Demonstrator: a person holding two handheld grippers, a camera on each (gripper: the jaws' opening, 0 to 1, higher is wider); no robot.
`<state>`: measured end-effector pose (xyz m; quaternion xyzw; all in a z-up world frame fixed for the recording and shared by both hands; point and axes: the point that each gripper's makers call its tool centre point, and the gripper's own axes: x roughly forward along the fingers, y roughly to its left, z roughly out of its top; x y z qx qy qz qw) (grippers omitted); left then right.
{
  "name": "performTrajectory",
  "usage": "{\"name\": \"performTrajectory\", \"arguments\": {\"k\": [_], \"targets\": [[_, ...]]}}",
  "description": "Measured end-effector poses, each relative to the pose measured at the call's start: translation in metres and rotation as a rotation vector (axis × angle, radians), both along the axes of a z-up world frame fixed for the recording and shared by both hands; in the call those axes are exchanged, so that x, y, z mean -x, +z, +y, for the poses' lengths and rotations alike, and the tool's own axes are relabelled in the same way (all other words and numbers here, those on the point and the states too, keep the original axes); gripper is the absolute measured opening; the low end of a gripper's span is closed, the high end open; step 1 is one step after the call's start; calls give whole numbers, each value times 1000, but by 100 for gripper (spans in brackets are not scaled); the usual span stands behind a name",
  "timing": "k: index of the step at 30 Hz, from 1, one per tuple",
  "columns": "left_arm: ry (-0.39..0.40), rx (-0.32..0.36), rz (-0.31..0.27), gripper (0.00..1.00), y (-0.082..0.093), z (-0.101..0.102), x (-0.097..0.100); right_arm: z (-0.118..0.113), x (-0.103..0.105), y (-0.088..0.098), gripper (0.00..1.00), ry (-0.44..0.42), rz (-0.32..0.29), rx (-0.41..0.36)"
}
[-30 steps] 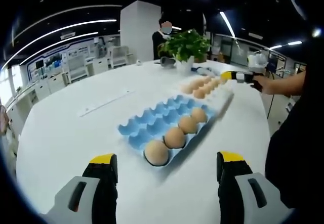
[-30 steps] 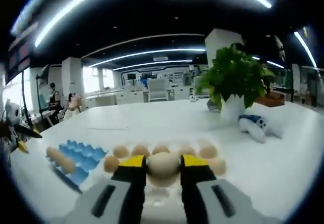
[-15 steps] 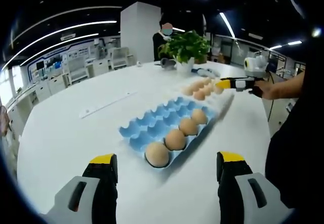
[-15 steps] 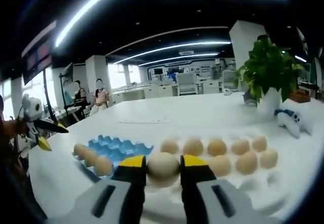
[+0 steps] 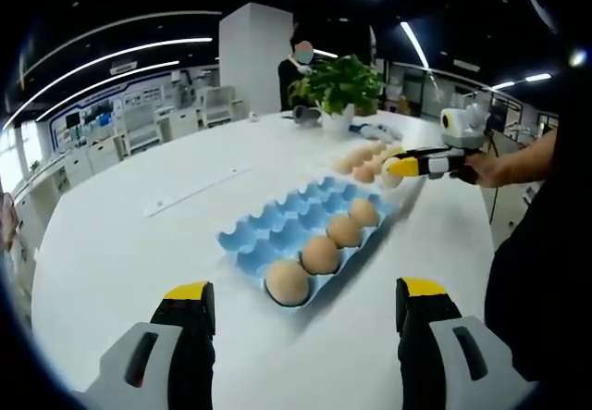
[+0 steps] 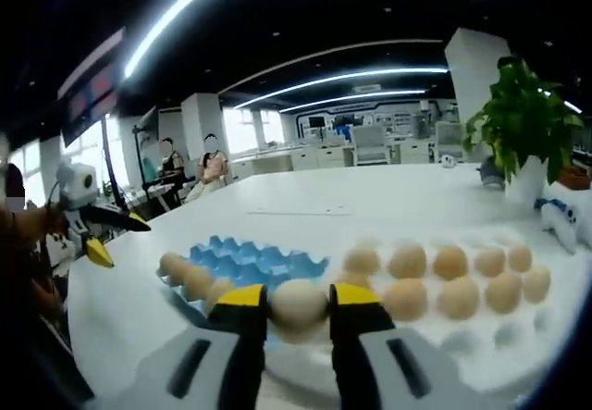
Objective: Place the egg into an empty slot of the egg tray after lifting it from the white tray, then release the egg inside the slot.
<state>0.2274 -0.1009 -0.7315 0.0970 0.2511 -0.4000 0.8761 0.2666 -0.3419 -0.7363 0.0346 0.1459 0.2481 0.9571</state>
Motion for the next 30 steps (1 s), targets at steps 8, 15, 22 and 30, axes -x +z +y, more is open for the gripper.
{"name": "performTrajectory", "arguments": {"k": [8, 15, 22, 30], "targets": [[3, 2, 5, 81, 0, 0, 0, 21, -5, -7, 26, 37, -2, 2], [13, 3, 4, 81, 0, 2, 0, 35, -2, -22, 26, 83, 33, 1], [16, 2, 3, 81, 0, 2, 2, 37, 0, -28, 26, 93, 38, 16], [10, -2, 7, 81, -2, 1, 6, 38, 4, -34, 26, 107, 36, 45]]}}
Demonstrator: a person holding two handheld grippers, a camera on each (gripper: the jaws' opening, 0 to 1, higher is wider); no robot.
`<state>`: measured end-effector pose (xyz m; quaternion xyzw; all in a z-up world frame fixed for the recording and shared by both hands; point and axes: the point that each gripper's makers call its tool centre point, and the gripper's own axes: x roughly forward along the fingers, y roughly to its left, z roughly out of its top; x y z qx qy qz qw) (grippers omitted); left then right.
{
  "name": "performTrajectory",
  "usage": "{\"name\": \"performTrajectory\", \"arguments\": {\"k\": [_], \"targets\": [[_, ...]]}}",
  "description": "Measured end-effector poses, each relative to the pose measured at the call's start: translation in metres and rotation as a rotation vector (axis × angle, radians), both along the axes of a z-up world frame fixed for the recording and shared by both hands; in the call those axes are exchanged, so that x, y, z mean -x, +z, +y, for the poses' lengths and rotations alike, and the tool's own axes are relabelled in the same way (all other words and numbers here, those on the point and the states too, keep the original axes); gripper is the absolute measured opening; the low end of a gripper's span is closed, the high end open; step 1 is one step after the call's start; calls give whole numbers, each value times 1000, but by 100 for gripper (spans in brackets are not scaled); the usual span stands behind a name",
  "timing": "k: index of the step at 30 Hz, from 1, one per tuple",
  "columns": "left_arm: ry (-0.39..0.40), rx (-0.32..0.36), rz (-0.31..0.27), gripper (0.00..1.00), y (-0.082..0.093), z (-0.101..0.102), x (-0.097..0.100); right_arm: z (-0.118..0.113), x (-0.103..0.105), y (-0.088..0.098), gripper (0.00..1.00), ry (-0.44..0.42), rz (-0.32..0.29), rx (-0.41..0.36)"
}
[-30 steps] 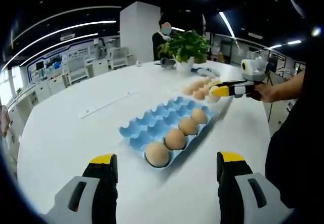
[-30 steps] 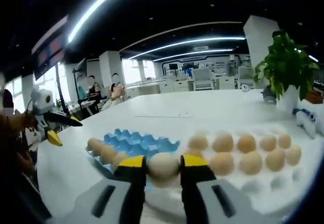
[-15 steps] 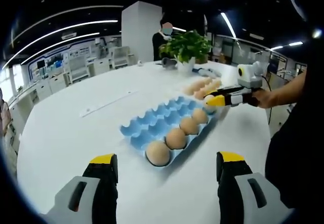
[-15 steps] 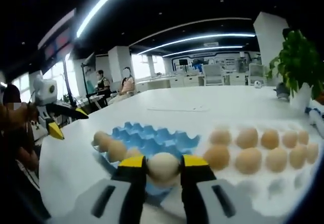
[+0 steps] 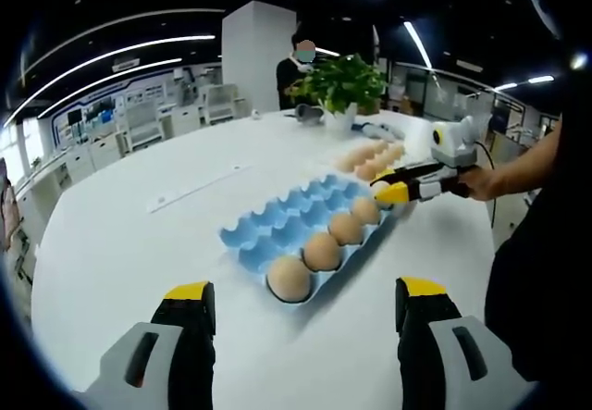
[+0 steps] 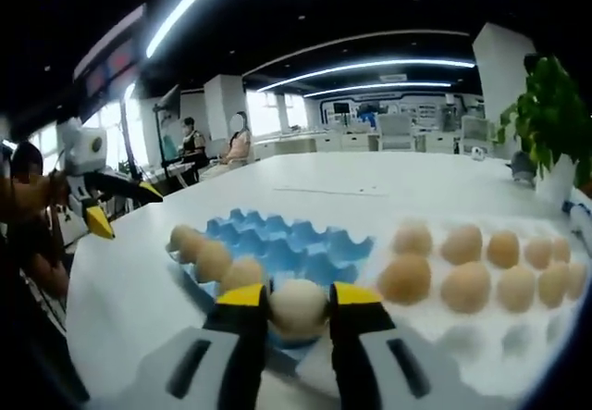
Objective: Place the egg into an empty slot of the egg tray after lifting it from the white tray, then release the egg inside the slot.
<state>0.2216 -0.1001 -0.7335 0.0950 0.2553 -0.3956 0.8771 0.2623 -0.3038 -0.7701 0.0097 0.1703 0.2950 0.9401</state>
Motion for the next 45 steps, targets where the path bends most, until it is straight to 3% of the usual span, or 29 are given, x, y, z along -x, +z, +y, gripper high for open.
{"name": "performTrajectory", "arguments": {"k": [11, 16, 23, 29, 36, 40, 45], "targets": [[-1, 1, 0, 81, 1, 0, 3, 2, 3, -4, 26, 25, -9, 20], [-3, 1, -1, 81, 1, -2, 3, 5, 6, -5, 26, 55, -53, 67], [-14, 8, -1, 81, 3, -6, 6, 4, 7, -6, 27, 79, -66, 70], [-19, 29, -1, 81, 14, -9, 6, 4, 5, -6, 27, 72, -66, 73], [27, 2, -2, 81, 27, -11, 8, 2, 6, -7, 27, 110, -88, 78], [104, 3, -3, 82, 35, -9, 8, 4, 6, -6, 27, 151, -110, 72], [156, -17, 0, 83, 30, -21, 14, 4, 7, -5, 27, 217, -135, 61]]}}
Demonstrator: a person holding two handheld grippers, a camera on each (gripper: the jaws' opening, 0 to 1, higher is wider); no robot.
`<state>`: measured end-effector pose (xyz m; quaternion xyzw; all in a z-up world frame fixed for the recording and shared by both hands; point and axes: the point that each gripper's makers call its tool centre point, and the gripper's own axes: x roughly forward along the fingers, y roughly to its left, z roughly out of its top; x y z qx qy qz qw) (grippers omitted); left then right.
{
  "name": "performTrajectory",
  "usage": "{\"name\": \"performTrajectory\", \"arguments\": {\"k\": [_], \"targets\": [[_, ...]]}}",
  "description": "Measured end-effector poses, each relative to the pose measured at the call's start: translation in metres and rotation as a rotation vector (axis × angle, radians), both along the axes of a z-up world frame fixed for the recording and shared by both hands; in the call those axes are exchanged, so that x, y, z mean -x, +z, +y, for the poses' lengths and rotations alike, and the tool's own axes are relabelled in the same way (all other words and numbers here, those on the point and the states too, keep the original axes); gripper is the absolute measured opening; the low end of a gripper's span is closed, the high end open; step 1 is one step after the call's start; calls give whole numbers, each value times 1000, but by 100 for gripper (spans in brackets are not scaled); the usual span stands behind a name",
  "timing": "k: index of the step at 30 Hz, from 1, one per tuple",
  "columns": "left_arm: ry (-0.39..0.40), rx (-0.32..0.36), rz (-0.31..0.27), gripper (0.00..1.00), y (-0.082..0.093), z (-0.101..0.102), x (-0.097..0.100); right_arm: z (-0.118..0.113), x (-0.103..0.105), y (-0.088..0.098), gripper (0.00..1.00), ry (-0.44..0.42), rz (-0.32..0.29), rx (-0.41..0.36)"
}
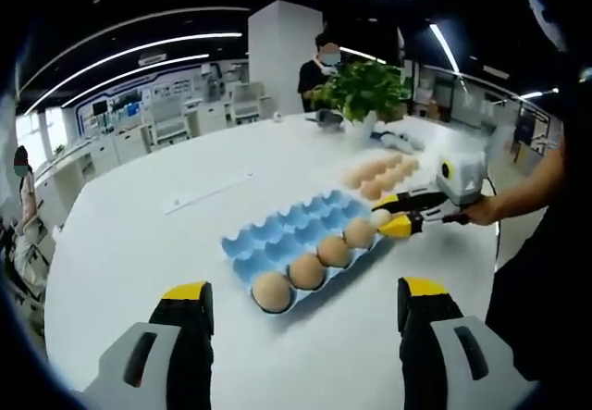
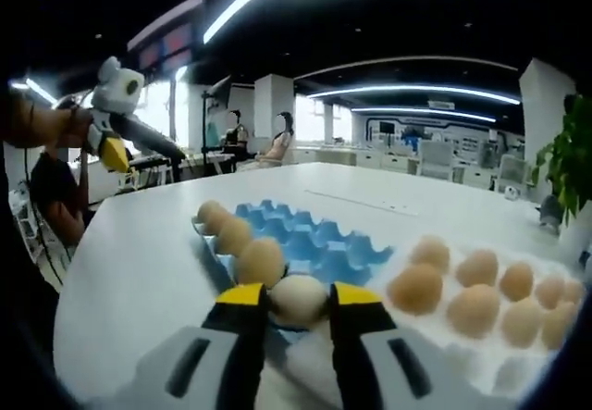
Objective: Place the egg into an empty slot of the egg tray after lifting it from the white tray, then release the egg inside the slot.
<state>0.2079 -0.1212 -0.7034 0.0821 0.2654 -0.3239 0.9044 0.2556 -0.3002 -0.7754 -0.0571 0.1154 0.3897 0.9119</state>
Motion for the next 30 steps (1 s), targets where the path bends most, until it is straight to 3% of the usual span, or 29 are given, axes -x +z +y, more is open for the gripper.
{"name": "performTrajectory", "arguments": {"k": [2, 3, 5, 6, 10, 14, 19, 20, 21, 23, 24, 30], "targets": [[13, -14, 5, 83, -4, -1, -2, -2, 0, 1, 30, -6, 12, 4], [33, -20, 3, 83, -5, 1, -5, -4, 1, 3, 31, -28, 45, -29], [72, -11, -12, 83, -2, 2, -10, -14, -3, 25, 31, -81, -2, -114], [114, 20, -34, 83, 4, 3, -17, -24, -6, 32, 33, -118, -31, -103], [122, 25, -55, 83, 12, 6, -20, -63, -27, 42, 34, -320, 8, -152], [159, 44, -70, 83, 15, 15, -23, -75, -41, 26, 30, -359, 66, -93], [178, 60, -85, 82, 18, 24, -24, -73, -56, 22, 31, -386, 59, -52], [171, 59, -85, 82, 18, 26, -25, -71, -54, 13, 30, -379, 101, -13], [169, 60, -85, 82, 18, 27, -25, -68, -57, 16, 28, -380, 86, -24], [155, 66, -83, 82, 18, 29, -27, -60, -58, 4, 28, -359, 126, 50], [145, 74, -91, 82, 20, 30, -29, -60, -62, 11, 28, -360, 81, 74], [46, 123, -98, 82, 24, 28, -33, -68, -57, 4, 24, -371, 170, 202]]}}
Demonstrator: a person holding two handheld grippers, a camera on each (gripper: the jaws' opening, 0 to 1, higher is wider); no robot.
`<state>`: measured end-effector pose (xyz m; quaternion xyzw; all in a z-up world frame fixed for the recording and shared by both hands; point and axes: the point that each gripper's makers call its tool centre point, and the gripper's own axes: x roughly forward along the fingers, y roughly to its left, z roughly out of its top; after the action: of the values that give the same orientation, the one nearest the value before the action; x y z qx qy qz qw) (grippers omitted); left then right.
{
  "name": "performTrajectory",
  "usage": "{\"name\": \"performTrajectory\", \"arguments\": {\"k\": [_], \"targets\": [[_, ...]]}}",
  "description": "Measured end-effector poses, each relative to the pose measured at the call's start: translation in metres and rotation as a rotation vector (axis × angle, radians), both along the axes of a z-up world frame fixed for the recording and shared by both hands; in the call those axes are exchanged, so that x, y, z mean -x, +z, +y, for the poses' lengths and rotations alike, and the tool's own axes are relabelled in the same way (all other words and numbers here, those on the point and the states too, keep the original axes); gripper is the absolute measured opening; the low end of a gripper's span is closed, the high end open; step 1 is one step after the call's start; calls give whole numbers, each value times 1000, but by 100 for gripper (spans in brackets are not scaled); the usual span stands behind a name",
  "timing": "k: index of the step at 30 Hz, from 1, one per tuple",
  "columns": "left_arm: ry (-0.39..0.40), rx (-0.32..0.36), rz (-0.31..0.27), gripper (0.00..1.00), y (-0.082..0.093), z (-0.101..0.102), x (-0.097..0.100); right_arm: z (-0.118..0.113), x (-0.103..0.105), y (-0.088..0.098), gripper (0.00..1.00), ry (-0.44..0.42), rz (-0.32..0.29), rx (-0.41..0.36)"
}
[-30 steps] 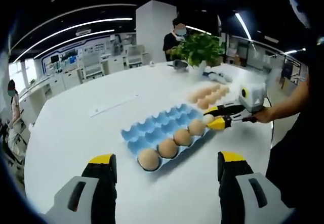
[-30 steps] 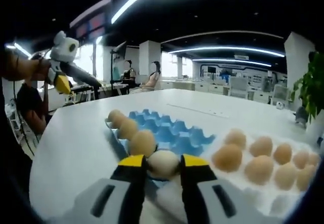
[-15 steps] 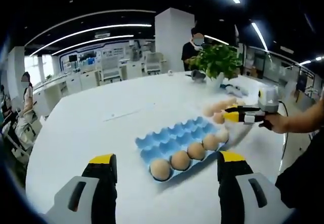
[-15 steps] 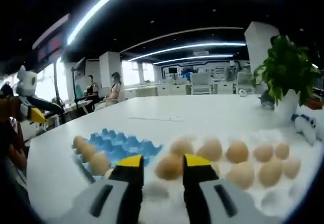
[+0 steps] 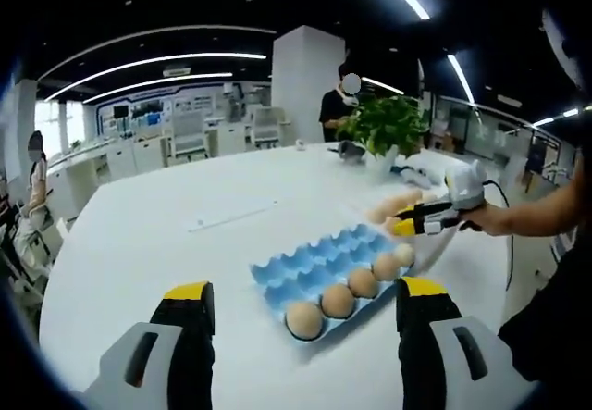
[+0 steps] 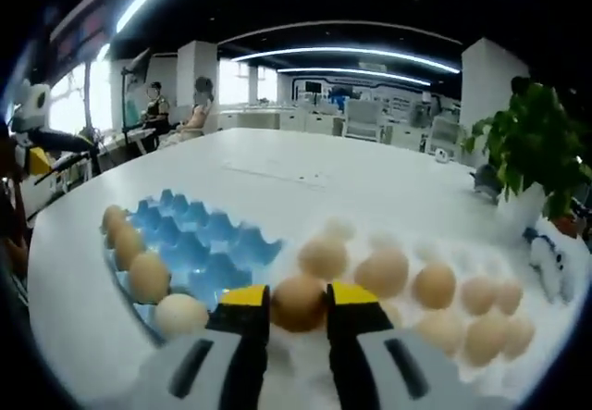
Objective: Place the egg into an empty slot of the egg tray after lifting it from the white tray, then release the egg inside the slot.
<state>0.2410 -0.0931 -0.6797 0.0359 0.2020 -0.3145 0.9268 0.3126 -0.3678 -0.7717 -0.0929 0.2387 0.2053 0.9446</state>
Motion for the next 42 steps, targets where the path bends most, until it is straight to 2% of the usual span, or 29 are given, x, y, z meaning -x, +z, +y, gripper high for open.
{"name": "performTrajectory", "arguments": {"k": [1, 2, 4, 7, 11, 14, 16, 19, 21, 23, 25, 30, 32, 33, 34, 39, 40, 42], "targets": [[-8, 0, 1, 81, 0, 0, 0, 0, 1, -2, 24, 19, 13, 48], [-31, -11, 3, 81, -2, 1, -1, 1, 2, -4, 25, 17, 36, 61], [-52, -71, 6, 81, -7, 7, -5, 1, 4, -4, 26, 30, 71, 124], [-57, -40, 4, 81, -4, 8, -9, 2, 1, -4, 25, -10, 83, 36], [-72, -43, 22, 81, -13, 6, -15, 4, 0, -7, 25, 22, 62, 97], [-85, -37, 32, 81, -17, 3, -14, 1, 3, -6, 25, 35, 30, 86], [-95, -39, 43, 81, -21, 0, -14, -1, 3, -4, 24, 10, 33, 53], [-106, -39, 39, 81, -20, -2, -13, -3, 4, 3, 23, -20, 10, -44], [-115, -51, 38, 81, -22, -3, -12, -5, 7, 9, 23, -65, 18, -153], [-118, -62, 38, 81, -23, -2, -11, -11, 7, 17, 23, -63, -18, -122], [-118, -64, 40, 81, -24, -1, -10, -10, 8, 25, 23, -51, -36, -123], [-123, -74, 47, 81, -28, 1, -9, 2, 13, 35, 23, -3, -54, -111], [-128, -78, 47, 81, -29, 2, -8, 12, 15, 40, 23, 18, -54, -129], [-130, -81, 49, 81, -29, 2, -8, 16, 15, 41, 23, 42, -70, -106], [-131, -81, 51, 81, -30, 2, -7, 18, 15, 38, 23, 57, -65, -87], [-135, -75, 53, 80, -31, 0, -7, 20, 13, 35, 23, 48, -53, -117], [-137, -75, 52, 80, -30, -1, -7, 17, 13, 31, 23, 27, -27, -122], [-138, -73, 50, 80, -30, -1, -7, 10, 10, 27, 23, 31, -39, -90]]}}
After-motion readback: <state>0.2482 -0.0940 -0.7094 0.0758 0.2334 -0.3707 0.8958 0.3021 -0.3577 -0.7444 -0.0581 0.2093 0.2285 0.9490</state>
